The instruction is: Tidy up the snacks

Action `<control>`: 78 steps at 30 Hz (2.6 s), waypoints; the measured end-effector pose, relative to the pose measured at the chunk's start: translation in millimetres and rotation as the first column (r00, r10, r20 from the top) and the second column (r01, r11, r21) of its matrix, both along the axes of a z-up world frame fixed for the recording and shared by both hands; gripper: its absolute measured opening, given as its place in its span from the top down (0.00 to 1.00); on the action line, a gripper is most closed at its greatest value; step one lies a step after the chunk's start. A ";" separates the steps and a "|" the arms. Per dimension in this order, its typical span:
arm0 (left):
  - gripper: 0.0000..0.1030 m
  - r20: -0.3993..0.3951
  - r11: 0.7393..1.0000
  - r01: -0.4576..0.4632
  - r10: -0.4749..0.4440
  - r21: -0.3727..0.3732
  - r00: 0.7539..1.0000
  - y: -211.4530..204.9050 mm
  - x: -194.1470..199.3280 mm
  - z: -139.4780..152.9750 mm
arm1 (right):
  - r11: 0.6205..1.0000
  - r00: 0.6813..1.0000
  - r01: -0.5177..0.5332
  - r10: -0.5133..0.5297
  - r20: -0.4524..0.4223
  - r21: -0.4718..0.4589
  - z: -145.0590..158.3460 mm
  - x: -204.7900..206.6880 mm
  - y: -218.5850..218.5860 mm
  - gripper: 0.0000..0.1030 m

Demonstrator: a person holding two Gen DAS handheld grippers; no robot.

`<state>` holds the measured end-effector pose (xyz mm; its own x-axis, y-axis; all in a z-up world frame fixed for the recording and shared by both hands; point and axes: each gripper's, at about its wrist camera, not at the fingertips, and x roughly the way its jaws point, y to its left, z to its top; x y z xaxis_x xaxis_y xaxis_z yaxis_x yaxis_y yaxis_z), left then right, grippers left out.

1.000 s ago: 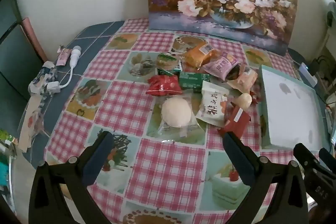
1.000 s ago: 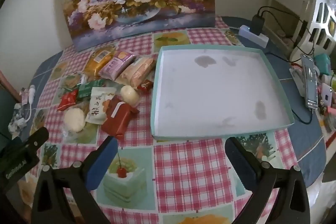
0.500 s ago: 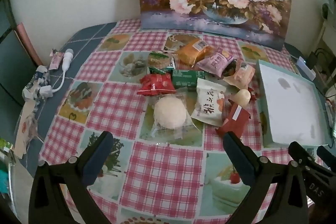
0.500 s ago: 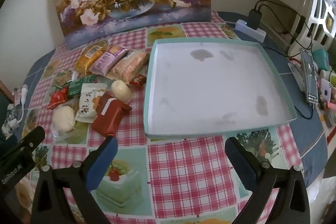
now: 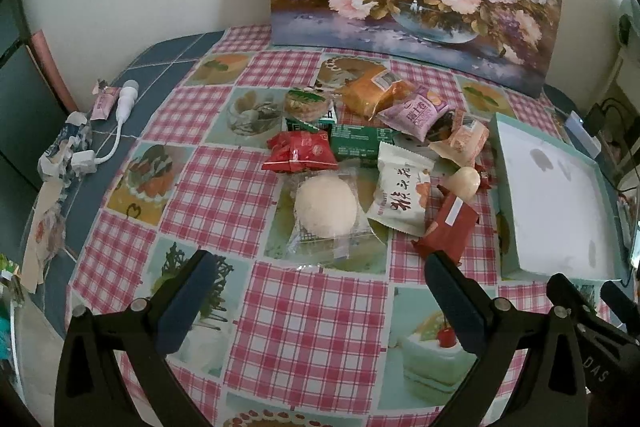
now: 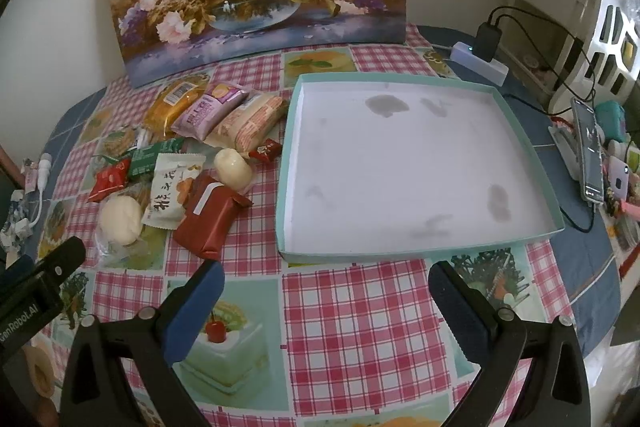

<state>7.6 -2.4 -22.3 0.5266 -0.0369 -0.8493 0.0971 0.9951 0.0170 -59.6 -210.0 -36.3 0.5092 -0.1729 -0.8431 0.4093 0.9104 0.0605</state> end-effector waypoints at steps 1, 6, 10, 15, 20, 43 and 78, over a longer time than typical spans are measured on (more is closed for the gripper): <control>0.00 0.000 1.000 0.000 0.000 0.001 1.000 0.3 0.1 -0.2 | 1.000 1.000 0.001 -0.001 0.000 0.000 0.2 -0.3 0.1 0.00; 0.00 0.000 1.000 -0.004 0.004 0.007 1.000 0.4 1.2 -0.1 | 1.000 1.000 -0.001 0.001 0.000 -0.002 0.9 -0.4 -0.8 0.00; 0.00 0.003 1.000 -0.002 0.002 0.011 1.000 -0.5 -0.5 0.2 | 1.000 1.000 0.001 -0.001 0.000 -0.002 1.2 -0.6 -0.9 0.00; 0.00 0.003 1.000 -0.003 0.002 0.013 1.000 -0.8 1.0 0.3 | 1.000 1.000 0.005 -0.005 0.000 -0.003 1.8 -0.9 -2.1 0.00; 0.00 0.003 1.000 -0.001 0.001 0.011 1.000 1.2 -0.9 0.4 | 1.000 1.000 0.006 -0.006 -0.001 -0.003 1.3 -0.6 -1.6 0.00; 0.00 0.003 1.000 -0.003 0.003 0.012 1.000 6.3 -1.8 -0.8 | 1.000 1.000 0.007 -0.007 -0.002 -0.003 1.9 -0.2 -3.1 0.00; 0.00 -0.047 0.979 -0.105 0.098 -0.177 0.994 28.0 39.1 20.8 | 0.999 0.998 -0.043 0.042 0.042 0.024 24.8 37.4 6.0 0.00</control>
<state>46.7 25.6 -1.5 0.5029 -0.1377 -0.8533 -0.0076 0.9865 -0.1637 -22.3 -204.0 -11.5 0.5501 -0.1299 -0.8249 0.3673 0.9248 0.0993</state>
